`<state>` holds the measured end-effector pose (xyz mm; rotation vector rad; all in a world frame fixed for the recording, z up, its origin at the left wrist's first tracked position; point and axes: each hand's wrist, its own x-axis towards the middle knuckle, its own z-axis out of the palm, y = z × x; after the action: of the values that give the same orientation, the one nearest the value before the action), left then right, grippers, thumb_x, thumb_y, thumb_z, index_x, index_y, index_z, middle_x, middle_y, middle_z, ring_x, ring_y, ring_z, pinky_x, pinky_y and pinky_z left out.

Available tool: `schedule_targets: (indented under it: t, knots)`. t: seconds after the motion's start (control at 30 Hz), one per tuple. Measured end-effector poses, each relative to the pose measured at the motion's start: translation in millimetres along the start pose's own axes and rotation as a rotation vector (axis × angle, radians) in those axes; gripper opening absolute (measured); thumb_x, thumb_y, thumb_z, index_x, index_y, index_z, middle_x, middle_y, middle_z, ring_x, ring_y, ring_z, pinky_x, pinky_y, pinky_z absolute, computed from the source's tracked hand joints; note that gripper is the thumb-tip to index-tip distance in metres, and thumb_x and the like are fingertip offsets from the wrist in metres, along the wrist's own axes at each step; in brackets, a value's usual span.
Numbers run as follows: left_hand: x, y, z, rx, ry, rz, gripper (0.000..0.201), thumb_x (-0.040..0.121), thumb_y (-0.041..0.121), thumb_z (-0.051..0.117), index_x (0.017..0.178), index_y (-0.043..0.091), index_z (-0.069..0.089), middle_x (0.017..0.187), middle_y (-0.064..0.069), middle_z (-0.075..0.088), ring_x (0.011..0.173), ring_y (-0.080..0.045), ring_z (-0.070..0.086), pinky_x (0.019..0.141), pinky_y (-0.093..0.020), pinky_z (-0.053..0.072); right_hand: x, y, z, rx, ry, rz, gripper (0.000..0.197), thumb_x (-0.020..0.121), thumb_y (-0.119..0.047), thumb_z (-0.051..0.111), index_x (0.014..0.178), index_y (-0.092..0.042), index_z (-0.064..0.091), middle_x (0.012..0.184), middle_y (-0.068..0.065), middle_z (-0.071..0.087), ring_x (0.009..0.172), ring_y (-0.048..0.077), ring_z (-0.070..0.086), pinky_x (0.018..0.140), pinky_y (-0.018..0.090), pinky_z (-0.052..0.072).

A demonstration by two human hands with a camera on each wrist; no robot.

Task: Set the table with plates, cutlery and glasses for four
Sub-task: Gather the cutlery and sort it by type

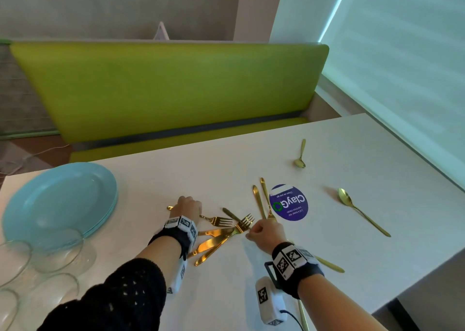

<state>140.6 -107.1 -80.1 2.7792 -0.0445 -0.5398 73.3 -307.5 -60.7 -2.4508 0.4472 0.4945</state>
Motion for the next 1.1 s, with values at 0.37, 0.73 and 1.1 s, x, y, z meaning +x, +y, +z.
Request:
schedule_targets:
  t: [0.37, 0.73, 1.1]
  knots:
    - [-12, 4, -31, -0.382, 0.116, -0.013, 0.014, 0.096, 0.012, 0.044, 0.107, 0.006, 0.051, 0.112, -0.013, 0.064, 0.099, -0.028, 0.059, 0.074, -0.028, 0.041, 0, -33, 47, -0.058, -0.106, 0.143, 0.039, 0.090, -0.047, 0.052, 0.092, -0.010, 0.063, 0.091, 0.004, 0.063, 0.090, 0.018, 0.063, 0.083, 0.028, 0.051]
    - [-26, 7, -37, -0.622, 0.047, -0.132, 0.025, 0.097, 0.019, 0.043, 0.117, 0.006, 0.050, 0.120, -0.013, 0.061, 0.108, -0.029, 0.058, 0.076, -0.027, 0.037, 4, -39, 57, -0.018, -0.053, 0.307, 0.031, 0.093, -0.028, 0.051, 0.066, -0.013, 0.043, 0.092, 0.007, 0.059, 0.099, 0.022, 0.065, 0.089, 0.028, 0.053]
    - [-32, 16, -23, -0.784, -0.053, -0.101, 0.022, 0.096, 0.014, 0.038, 0.103, 0.010, 0.059, 0.092, -0.006, 0.059, 0.067, -0.017, 0.056, 0.056, -0.022, 0.050, -1, -53, 18, 0.335, -0.132, 0.150, 0.025, 0.088, -0.025, 0.062, 0.067, -0.011, 0.060, 0.066, 0.002, 0.060, 0.050, 0.013, 0.047, 0.049, 0.023, 0.041]
